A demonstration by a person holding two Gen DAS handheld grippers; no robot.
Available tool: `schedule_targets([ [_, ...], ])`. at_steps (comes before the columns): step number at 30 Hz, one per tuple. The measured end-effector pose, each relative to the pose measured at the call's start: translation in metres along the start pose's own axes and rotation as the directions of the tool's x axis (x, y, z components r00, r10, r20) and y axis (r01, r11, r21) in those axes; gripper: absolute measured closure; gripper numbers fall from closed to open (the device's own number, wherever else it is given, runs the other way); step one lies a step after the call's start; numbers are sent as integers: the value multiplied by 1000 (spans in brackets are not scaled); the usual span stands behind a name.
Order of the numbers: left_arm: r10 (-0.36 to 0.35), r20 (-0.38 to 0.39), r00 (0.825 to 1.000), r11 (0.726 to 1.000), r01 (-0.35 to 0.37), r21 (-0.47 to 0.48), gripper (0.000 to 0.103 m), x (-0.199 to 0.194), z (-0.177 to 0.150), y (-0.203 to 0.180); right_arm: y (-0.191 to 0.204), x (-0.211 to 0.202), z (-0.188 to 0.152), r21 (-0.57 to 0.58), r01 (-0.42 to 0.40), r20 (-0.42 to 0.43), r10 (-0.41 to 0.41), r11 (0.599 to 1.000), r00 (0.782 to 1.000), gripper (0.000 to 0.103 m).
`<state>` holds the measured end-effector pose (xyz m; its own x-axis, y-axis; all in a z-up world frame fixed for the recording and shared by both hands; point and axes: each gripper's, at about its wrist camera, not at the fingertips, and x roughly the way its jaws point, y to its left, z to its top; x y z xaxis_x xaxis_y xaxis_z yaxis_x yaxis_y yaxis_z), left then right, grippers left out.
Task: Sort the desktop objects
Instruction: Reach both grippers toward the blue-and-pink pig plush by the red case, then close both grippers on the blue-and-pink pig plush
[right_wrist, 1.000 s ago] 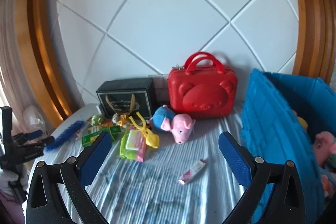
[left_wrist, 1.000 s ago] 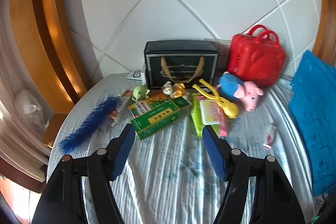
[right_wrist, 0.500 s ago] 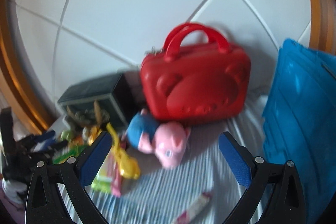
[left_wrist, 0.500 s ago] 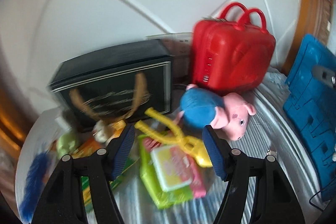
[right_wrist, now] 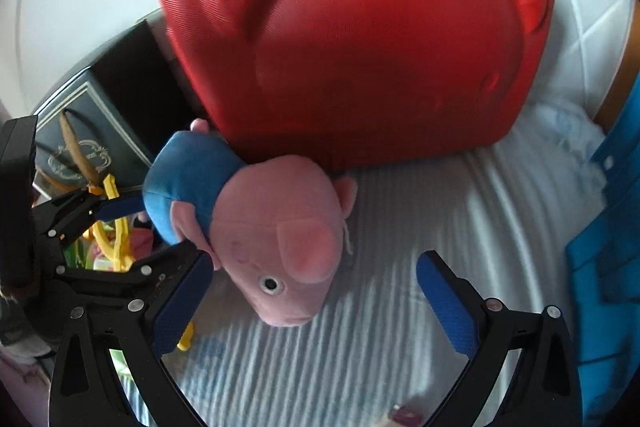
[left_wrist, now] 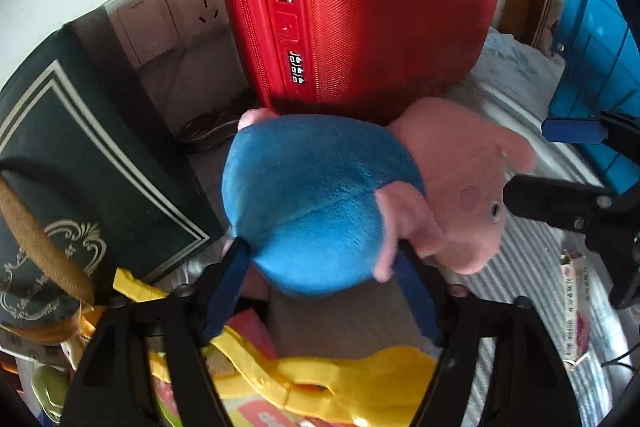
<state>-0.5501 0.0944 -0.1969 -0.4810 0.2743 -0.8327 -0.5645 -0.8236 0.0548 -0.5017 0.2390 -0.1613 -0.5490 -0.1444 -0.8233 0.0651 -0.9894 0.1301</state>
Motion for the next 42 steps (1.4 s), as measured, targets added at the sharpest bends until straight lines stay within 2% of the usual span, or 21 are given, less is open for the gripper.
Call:
schedule_targets([
  [6,23,-5,1000,1000,-23,19,7,14,4,-7,5,26,-6,-29,-10,-55,9,1000,998,0],
  [11,14,-19,1000,1000,-14,-9,0,25,11,-4,-3,39,-5,10,-40,-63,40,999,997,0],
  [16,-6,-27,1000,999,5,-39,0,32,13,-4,-8,46,-3,32,-80,-50,81,996,995,0],
  [19,-16,-64,998,998,11,-67,0,38,16,-2,-12,52,-4,54,-116,-59,119,992,991,0],
  [21,-34,-57,998,996,29,-83,8,34,15,-3,-15,49,-6,62,-143,-65,147,988,987,3],
  [22,-19,-47,999,998,16,-69,10,31,14,-7,-14,45,-8,53,-169,-60,172,984,983,17],
  [23,-5,-39,999,998,3,-58,13,28,13,-10,-10,39,-10,37,-190,-56,192,981,980,26],
  [26,14,-15,1000,999,-15,-48,16,17,9,-17,-1,25,-16,-6,-153,-51,152,988,987,27],
  [32,65,52,996,998,-65,-9,16,-18,2,-33,-2,-10,-34,6,-192,-23,193,981,981,27],
  [42,119,190,975,991,-104,-83,16,-117,-52,-57,10,-112,-76,-56,-238,38,240,970,970,27],
])
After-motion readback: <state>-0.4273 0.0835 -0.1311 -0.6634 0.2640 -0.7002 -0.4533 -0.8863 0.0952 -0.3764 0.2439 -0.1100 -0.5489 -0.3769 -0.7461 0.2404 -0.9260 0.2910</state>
